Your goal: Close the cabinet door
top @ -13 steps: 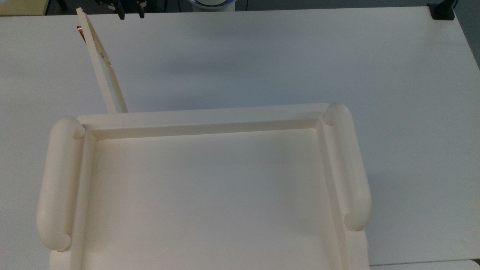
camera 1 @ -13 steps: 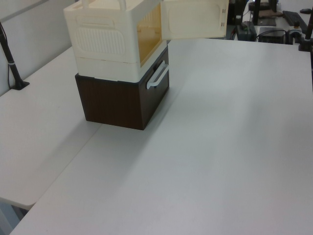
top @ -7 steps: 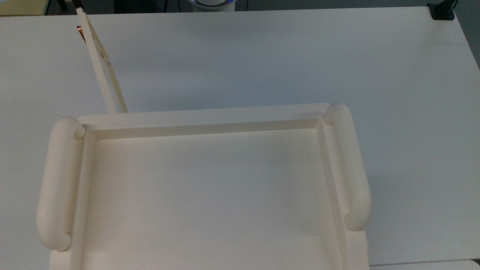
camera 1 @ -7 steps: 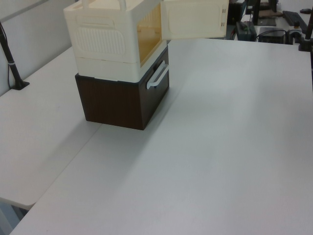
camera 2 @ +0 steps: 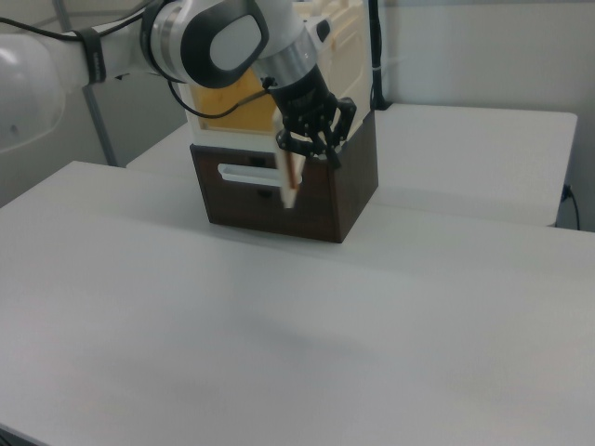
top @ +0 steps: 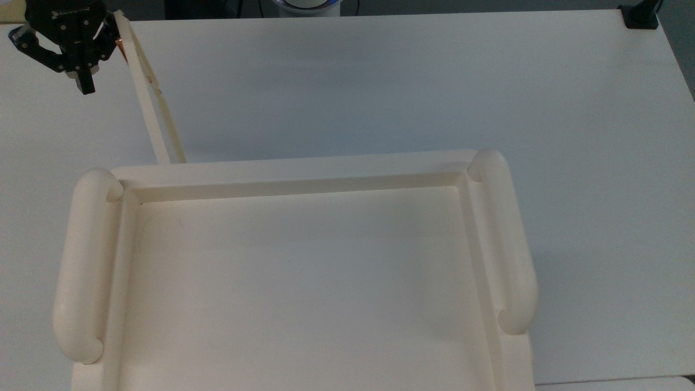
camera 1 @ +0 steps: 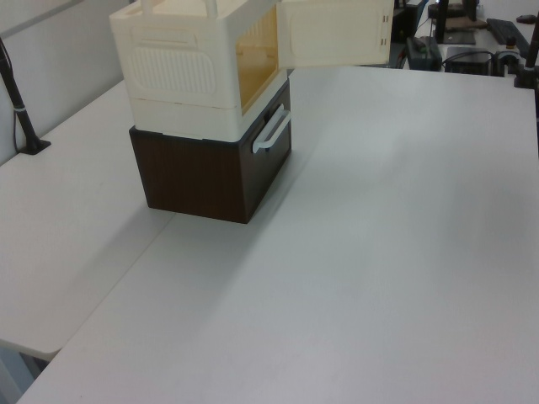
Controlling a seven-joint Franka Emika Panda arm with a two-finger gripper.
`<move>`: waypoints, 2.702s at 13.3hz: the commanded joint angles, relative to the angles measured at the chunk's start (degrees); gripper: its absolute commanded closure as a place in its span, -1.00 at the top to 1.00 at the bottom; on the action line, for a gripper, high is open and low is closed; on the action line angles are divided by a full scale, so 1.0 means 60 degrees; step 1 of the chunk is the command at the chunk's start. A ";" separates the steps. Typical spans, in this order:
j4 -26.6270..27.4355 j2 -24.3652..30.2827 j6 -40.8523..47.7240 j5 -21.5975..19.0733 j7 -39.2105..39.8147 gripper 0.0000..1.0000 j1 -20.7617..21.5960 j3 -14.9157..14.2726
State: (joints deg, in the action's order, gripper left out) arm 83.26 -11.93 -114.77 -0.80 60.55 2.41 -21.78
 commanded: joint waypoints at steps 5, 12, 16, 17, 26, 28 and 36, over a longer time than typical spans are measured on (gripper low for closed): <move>-0.0005 0.0333 0.1199 -0.1537 -0.0444 -0.79 0.0550 0.1063; -0.0372 0.0143 0.0382 -0.1787 -0.4855 -0.82 0.1750 0.1432; -0.0386 -0.0194 -0.0482 -0.1800 -0.5271 -0.96 0.2176 0.1432; -0.0386 -0.0282 -0.0834 -0.1801 -0.5518 -0.95 0.2307 0.1432; -0.0401 -0.1352 -0.4909 -0.1728 -0.8655 -0.87 0.2880 0.1417; -0.0415 -0.1381 -0.5084 -0.1699 -0.8918 -0.87 0.2909 0.1417; -0.0196 -0.0856 -0.4112 -0.1332 -0.8949 -0.84 0.2734 0.1417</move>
State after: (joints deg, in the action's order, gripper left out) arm 80.70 -20.19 -146.78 -10.34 7.34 18.97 -12.71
